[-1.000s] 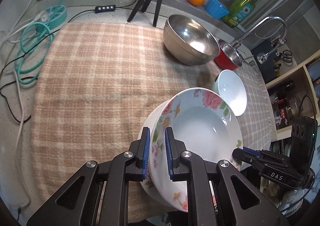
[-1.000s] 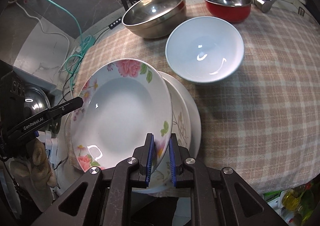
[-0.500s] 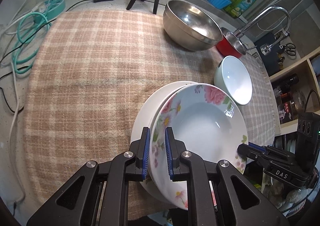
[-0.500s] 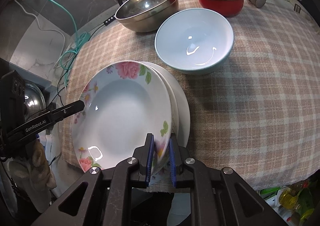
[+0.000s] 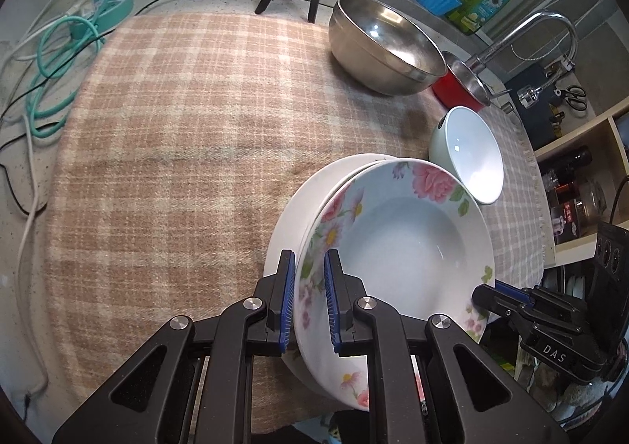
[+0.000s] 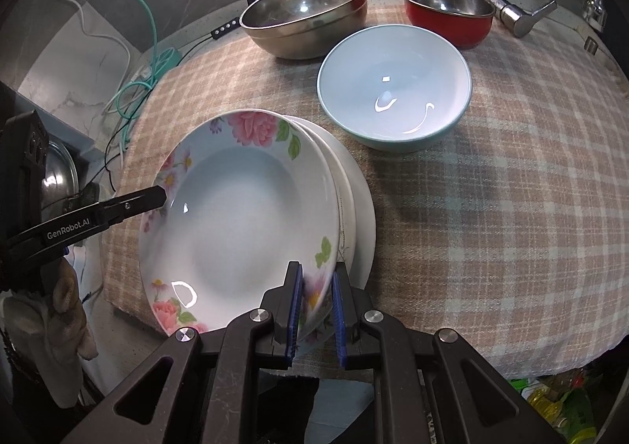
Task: Organize plates and bowls
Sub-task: 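Lower the pink-flower plate onto the plate stack with the right gripper, then open the right gripper and release the plate on the stack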
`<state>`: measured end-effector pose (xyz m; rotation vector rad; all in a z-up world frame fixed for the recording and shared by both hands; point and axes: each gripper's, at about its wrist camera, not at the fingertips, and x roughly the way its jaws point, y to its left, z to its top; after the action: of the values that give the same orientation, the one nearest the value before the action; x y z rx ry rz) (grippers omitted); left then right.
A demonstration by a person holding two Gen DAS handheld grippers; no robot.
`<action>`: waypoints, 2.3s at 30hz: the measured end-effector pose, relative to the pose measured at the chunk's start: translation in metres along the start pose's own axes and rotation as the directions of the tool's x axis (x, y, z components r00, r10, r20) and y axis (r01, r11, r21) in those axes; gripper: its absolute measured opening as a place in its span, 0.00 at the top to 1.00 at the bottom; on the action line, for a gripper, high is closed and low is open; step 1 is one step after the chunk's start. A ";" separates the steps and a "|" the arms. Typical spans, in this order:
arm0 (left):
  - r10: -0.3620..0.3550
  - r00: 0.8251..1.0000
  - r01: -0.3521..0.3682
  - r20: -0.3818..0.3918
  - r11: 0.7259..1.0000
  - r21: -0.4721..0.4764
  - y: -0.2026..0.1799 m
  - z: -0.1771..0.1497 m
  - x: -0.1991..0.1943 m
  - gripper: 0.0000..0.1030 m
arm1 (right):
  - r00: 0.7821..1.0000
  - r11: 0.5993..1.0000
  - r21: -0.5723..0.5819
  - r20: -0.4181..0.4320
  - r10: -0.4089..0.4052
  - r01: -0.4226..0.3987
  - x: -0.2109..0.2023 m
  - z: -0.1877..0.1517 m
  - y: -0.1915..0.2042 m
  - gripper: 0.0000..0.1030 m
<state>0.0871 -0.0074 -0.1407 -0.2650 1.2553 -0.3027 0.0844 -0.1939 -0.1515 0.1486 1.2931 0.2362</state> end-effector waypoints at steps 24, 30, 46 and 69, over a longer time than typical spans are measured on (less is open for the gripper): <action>-0.012 1.000 0.012 0.001 1.000 -0.011 0.003 -0.002 0.001 0.88 | 0.988 0.978 -0.144 0.045 -0.145 0.150 0.002 -0.003 0.021 0.80; -0.015 1.000 0.015 -0.001 1.000 -0.011 0.003 -0.002 0.002 0.88 | 0.991 0.983 -0.127 0.042 -0.126 0.131 0.002 -0.002 0.018 0.80; -0.005 0.999 0.008 0.054 0.999 -0.049 0.015 0.003 -0.026 0.87 | 0.995 0.999 -0.039 0.093 -0.030 0.034 -0.025 0.005 -0.008 0.80; -0.044 0.985 0.056 0.164 0.996 -0.070 -0.001 0.040 -0.058 0.87 | 0.966 0.999 -0.002 0.252 0.053 -0.054 -0.070 0.064 -0.037 0.75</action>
<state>0.1088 0.0138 -0.0770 -0.3787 1.1010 -0.2717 0.1312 -0.2463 -0.0778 0.2114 1.0370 0.2514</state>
